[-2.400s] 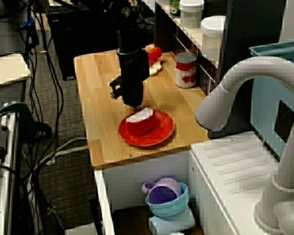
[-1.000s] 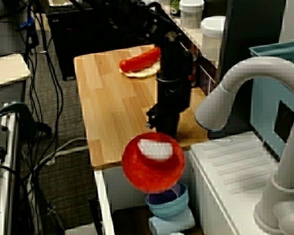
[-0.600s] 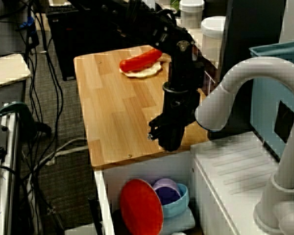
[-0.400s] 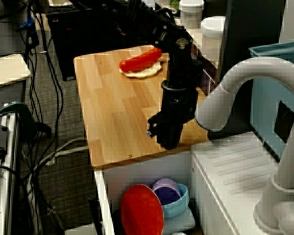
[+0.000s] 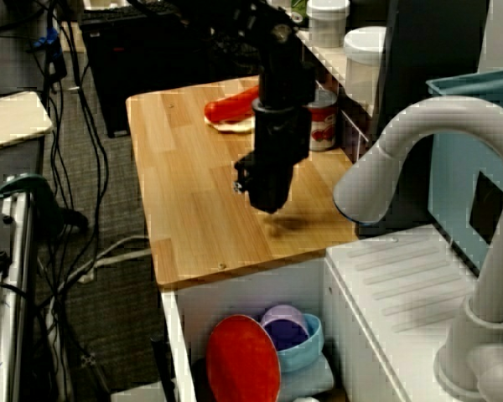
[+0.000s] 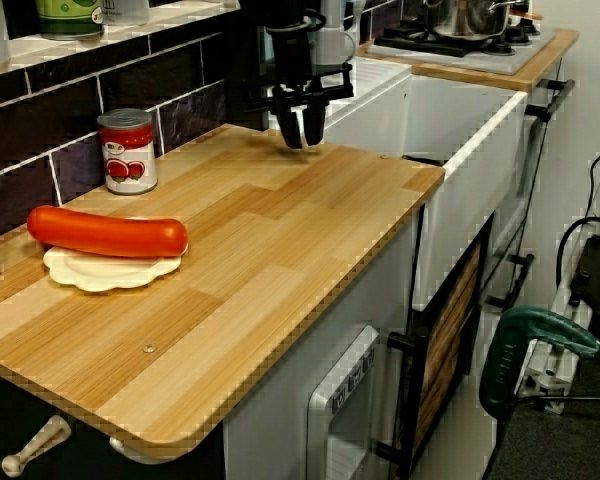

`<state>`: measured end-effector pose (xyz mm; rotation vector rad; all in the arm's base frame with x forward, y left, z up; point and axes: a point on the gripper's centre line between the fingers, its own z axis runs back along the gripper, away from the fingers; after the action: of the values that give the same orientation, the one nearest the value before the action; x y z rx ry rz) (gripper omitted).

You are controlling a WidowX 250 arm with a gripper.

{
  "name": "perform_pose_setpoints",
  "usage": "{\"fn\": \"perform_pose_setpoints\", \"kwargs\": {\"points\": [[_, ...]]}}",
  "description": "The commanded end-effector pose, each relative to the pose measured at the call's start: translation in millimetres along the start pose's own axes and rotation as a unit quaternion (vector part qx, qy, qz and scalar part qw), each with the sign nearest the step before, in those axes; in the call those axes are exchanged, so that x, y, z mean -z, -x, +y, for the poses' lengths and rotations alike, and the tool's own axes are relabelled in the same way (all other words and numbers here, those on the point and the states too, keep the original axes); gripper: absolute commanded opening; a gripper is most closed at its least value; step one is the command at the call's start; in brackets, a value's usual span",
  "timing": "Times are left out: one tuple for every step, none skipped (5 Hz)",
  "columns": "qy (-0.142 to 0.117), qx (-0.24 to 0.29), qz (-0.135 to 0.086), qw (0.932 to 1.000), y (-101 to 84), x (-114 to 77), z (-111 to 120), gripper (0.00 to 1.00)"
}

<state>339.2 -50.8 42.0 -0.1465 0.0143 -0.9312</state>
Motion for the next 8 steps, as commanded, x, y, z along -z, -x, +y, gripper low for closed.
{"fn": "perform_pose_setpoints", "kwargs": {"points": [[-0.067, -0.012, -0.020, 0.9975, 41.7, -31.9, 2, 1.00], [-0.083, -0.035, -0.022, 0.9957, 64.8, -35.3, 4, 1.00], [-0.082, -0.092, -0.019, 0.9922, 84.8, -39.6, 7, 1.00], [-0.104, -0.180, -0.020, 0.9779, 103.3, -46.3, 7, 1.00], [-0.110, -0.225, -0.021, 0.9680, 113.8, -51.1, 11, 1.00], [-0.110, -0.258, -0.027, 0.9596, 123.0, -57.5, 16, 1.00], [-0.118, -0.292, -0.033, 0.9487, 130.8, -64.8, 23, 1.00], [-0.138, -0.324, -0.047, 0.9349, 137.7, -69.0, 30, 1.00]]}}
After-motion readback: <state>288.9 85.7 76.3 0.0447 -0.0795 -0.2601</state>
